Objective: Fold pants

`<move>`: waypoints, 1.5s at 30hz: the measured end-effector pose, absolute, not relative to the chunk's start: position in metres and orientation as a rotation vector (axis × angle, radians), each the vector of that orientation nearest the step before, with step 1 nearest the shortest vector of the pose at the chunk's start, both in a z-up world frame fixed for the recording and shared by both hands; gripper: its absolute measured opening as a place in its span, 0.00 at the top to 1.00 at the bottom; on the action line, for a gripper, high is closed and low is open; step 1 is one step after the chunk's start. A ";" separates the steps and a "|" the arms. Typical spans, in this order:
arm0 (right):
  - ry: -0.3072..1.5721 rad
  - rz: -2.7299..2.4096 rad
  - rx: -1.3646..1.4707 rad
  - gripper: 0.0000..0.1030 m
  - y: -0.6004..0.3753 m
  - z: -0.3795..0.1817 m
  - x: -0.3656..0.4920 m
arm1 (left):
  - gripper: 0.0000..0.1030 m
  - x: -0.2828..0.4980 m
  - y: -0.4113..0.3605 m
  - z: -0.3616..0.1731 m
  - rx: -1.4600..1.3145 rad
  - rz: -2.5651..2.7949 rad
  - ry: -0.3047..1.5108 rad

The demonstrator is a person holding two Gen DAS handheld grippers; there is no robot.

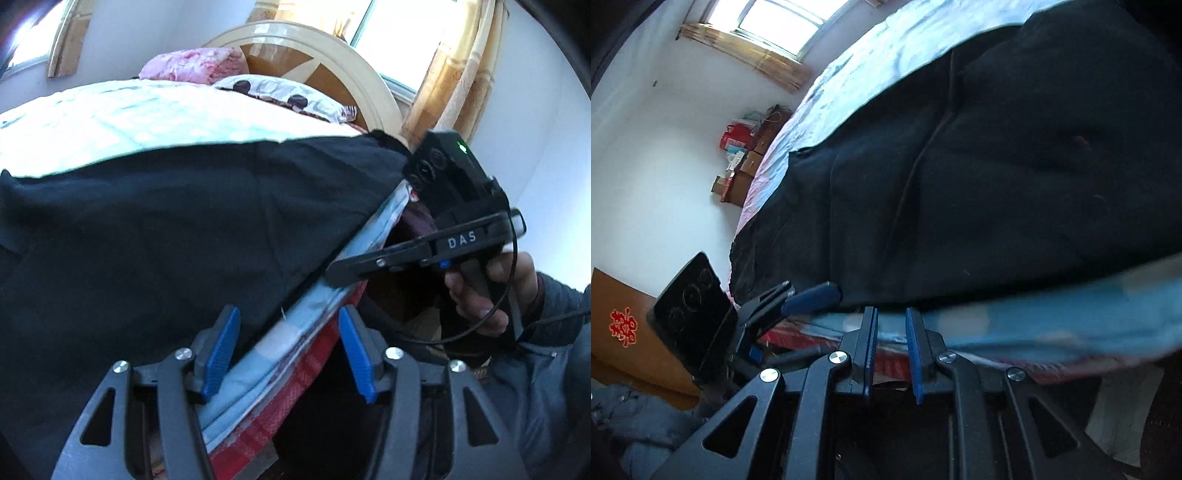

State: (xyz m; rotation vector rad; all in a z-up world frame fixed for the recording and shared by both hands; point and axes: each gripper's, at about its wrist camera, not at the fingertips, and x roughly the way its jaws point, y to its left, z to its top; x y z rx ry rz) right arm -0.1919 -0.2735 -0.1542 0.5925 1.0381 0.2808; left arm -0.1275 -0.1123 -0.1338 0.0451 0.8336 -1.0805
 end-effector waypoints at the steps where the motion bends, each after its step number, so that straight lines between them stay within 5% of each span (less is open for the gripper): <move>1: 1.016 0.272 0.595 0.83 -0.280 -0.149 -0.197 | 0.35 -0.127 -0.115 -0.128 0.051 -1.068 0.814; 5: 0.873 0.177 0.607 0.82 -0.316 -0.110 -0.220 | 0.23 -0.125 -0.130 -0.107 0.116 -1.057 0.729; 7: 0.788 0.070 0.555 0.54 -0.337 -0.085 -0.237 | 0.17 -0.119 -0.143 -0.100 0.129 -1.041 0.710; 9: 0.725 -0.067 0.505 0.47 -0.357 -0.065 -0.252 | 0.17 -0.113 -0.155 -0.098 0.154 -1.019 0.712; 18: 0.570 -0.473 0.756 0.47 -0.485 -0.054 -0.321 | 0.17 -0.094 -0.193 -0.104 0.264 -0.980 0.728; 32: 0.472 -0.460 0.986 0.47 -0.522 -0.084 -0.297 | 0.17 -0.065 -0.182 -0.119 0.235 -0.897 0.809; 34: 0.438 -0.455 0.973 0.58 -0.520 -0.081 -0.299 | 0.17 -0.066 -0.182 -0.121 0.239 -0.897 0.813; 40: 0.449 -0.443 0.957 0.59 -0.522 -0.083 -0.287 | 0.15 -0.069 -0.185 -0.126 0.262 -0.895 0.805; 45: 0.400 -0.428 0.976 0.78 -0.526 -0.084 -0.287 | 0.15 -0.068 -0.178 -0.123 0.236 -0.906 0.818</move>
